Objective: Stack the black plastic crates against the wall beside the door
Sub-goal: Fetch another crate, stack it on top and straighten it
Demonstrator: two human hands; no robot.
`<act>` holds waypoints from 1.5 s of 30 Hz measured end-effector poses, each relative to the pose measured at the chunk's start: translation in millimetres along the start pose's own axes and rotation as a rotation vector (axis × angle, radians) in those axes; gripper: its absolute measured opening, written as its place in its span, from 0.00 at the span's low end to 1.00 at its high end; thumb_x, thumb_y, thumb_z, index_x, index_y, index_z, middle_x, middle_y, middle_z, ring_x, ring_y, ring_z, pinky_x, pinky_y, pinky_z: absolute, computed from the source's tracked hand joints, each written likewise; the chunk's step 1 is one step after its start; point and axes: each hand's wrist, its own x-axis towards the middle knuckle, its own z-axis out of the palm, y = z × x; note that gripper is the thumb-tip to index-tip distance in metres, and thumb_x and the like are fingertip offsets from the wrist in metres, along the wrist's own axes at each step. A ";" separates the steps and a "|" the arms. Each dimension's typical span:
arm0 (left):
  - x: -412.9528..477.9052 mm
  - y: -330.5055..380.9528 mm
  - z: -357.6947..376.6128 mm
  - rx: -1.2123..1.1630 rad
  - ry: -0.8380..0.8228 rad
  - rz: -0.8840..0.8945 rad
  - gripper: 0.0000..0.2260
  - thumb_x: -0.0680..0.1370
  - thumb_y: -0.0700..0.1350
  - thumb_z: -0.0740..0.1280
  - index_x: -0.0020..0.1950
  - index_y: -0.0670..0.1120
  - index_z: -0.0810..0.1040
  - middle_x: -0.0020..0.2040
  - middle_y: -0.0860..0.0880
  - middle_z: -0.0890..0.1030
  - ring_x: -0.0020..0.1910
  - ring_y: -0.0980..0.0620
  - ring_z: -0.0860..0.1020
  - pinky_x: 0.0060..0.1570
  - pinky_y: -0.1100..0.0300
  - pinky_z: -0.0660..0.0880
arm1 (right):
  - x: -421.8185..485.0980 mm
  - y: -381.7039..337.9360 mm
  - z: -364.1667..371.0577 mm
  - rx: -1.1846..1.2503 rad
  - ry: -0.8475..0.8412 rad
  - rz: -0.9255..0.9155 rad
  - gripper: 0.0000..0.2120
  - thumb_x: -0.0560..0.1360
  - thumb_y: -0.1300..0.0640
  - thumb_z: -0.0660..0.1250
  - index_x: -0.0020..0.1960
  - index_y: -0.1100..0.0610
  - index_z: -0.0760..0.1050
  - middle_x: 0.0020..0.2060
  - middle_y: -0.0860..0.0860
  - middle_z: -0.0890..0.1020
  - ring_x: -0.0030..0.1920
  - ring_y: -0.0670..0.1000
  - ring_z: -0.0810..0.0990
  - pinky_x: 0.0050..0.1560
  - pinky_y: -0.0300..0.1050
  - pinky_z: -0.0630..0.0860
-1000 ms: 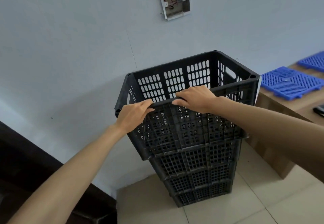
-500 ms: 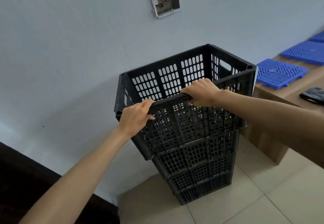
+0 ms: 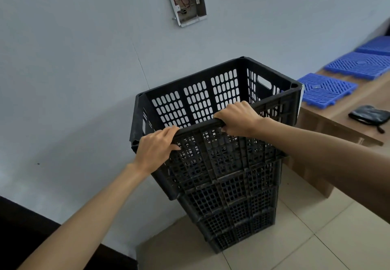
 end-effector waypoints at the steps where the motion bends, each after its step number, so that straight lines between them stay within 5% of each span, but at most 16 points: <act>1: 1.7 -2.1 0.9 -0.004 -0.010 -0.002 0.21 0.70 0.53 0.75 0.58 0.46 0.76 0.46 0.53 0.83 0.40 0.52 0.84 0.29 0.57 0.80 | 1.3 -0.6 -0.1 0.001 0.003 0.006 0.03 0.70 0.58 0.66 0.43 0.51 0.75 0.33 0.48 0.76 0.37 0.55 0.79 0.39 0.45 0.66; 23: 15.2 -7.3 7.6 -0.072 -0.166 -0.158 0.21 0.73 0.53 0.72 0.61 0.47 0.73 0.51 0.53 0.82 0.44 0.49 0.83 0.35 0.53 0.80 | 40.2 13.0 16.8 -0.007 -0.028 -0.015 0.05 0.69 0.56 0.66 0.39 0.48 0.70 0.26 0.43 0.67 0.31 0.51 0.73 0.37 0.45 0.67; 28: 20.9 5.1 10.7 -0.062 -0.185 -0.185 0.22 0.72 0.52 0.73 0.61 0.48 0.72 0.51 0.53 0.82 0.44 0.49 0.83 0.35 0.54 0.78 | 41.3 23.0 21.9 0.030 -0.083 0.000 0.08 0.69 0.57 0.65 0.40 0.46 0.67 0.29 0.43 0.72 0.34 0.51 0.76 0.41 0.48 0.75; 34: 21.2 4.9 9.9 -0.053 -0.227 -0.168 0.21 0.73 0.56 0.71 0.61 0.50 0.70 0.51 0.54 0.82 0.44 0.50 0.83 0.33 0.57 0.76 | 37.0 31.2 26.7 0.053 -0.069 -0.077 0.09 0.72 0.55 0.68 0.50 0.50 0.70 0.35 0.45 0.75 0.40 0.53 0.80 0.37 0.45 0.69; 37: 24.6 1.9 9.4 -0.070 -0.272 -0.157 0.23 0.75 0.63 0.64 0.63 0.50 0.68 0.52 0.54 0.81 0.46 0.51 0.81 0.35 0.58 0.74 | 30.7 45.1 26.5 0.076 -0.073 -0.204 0.19 0.74 0.48 0.68 0.62 0.51 0.67 0.50 0.47 0.79 0.53 0.52 0.79 0.52 0.49 0.74; 39: 34.2 8.2 10.8 -0.079 -0.307 -0.168 0.26 0.77 0.67 0.55 0.66 0.50 0.68 0.55 0.52 0.79 0.53 0.51 0.78 0.44 0.54 0.75 | 23.6 66.3 25.5 0.033 -0.076 -0.256 0.26 0.76 0.40 0.62 0.69 0.50 0.62 0.59 0.47 0.76 0.61 0.51 0.74 0.64 0.51 0.69; 42: 69.1 37.9 18.8 -0.122 -0.330 -0.199 0.29 0.79 0.67 0.46 0.70 0.50 0.68 0.62 0.51 0.77 0.63 0.49 0.74 0.60 0.49 0.72 | 13.0 107.0 26.2 0.023 -0.027 -0.240 0.28 0.78 0.34 0.48 0.71 0.49 0.62 0.63 0.48 0.74 0.66 0.51 0.71 0.68 0.52 0.64; 45: 123.2 79.4 30.5 -0.162 -0.326 -0.187 0.28 0.81 0.65 0.44 0.69 0.51 0.70 0.63 0.51 0.77 0.64 0.49 0.74 0.61 0.49 0.70 | 4.8 149.3 26.7 0.059 0.007 -0.163 0.30 0.78 0.33 0.41 0.70 0.48 0.65 0.64 0.48 0.74 0.68 0.52 0.69 0.69 0.53 0.62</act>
